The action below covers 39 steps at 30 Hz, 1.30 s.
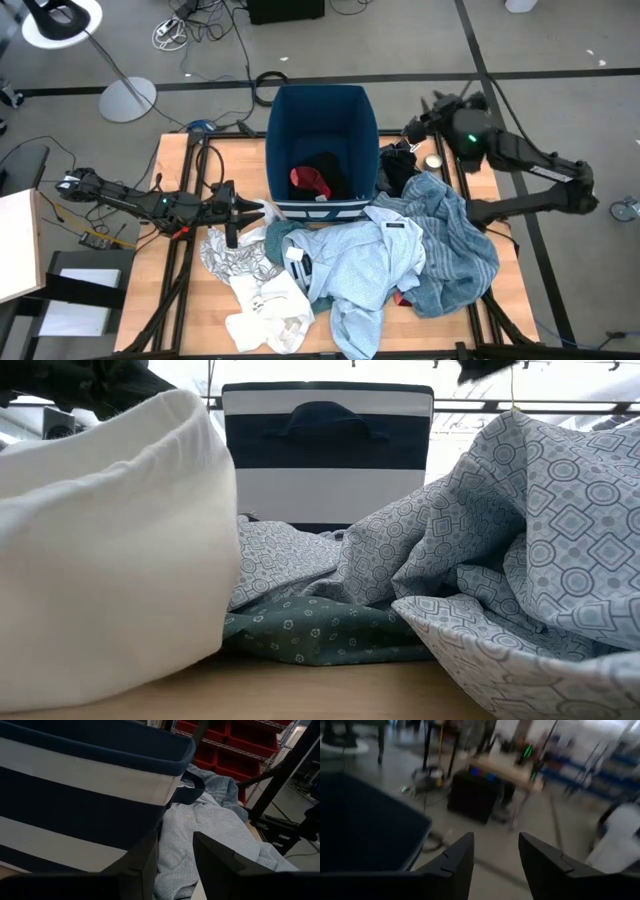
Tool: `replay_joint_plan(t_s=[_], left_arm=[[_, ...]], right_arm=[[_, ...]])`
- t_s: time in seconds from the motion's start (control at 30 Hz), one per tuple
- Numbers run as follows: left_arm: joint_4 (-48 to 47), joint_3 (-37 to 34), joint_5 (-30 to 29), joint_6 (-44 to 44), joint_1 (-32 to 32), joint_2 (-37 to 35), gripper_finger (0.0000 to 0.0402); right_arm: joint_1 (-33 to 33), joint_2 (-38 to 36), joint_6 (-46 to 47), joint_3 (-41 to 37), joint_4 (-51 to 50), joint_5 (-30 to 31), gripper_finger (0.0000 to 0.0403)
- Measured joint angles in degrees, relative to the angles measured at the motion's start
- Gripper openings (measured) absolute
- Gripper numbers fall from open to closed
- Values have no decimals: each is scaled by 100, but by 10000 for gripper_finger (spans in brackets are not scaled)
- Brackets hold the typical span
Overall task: Sort clothes
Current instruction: Put the right black boxer into the blue bin
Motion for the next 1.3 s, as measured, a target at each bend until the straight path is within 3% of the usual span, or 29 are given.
replay_joint_plan(t_s=[0.13, 0.23, 0.37, 0.67, 0.8, 0.97, 1.2, 1.3], left_arm=[[0, 0, 0, 0, 0, 0, 131], [0, 0, 0, 0, 0, -1, 131], [-89, 0, 0, 0, 0, -2, 131], [-131, 0, 0, -24, 0, -1, 131], [-202, 0, 0, -156, 0, -2, 131], [-511, 0, -2, -402, 0, 45, 131], [-533, 0, -23, -446, 0, 155, 131], [-528, 0, -107, -439, 0, 155, 131]], right_arm=[[-1262, 236, 719, -2, -614, -1318, 151], [-2124, 401, 1168, -2, -1030, -2688, 151], [-2814, 745, 1326, -2, -1825, -4212, 150], [-2999, 1781, 1168, -2, -3259, -4505, 155], [-2999, 2188, 1114, -5, -3504, -5068, 155], [-2957, 2336, 1064, -450, -3226, -5566, 156], [-2885, 2156, 1156, -1584, -2477, -5720, 157], [-2823, 2145, 1181, -1952, -2058, -5869, 135]])
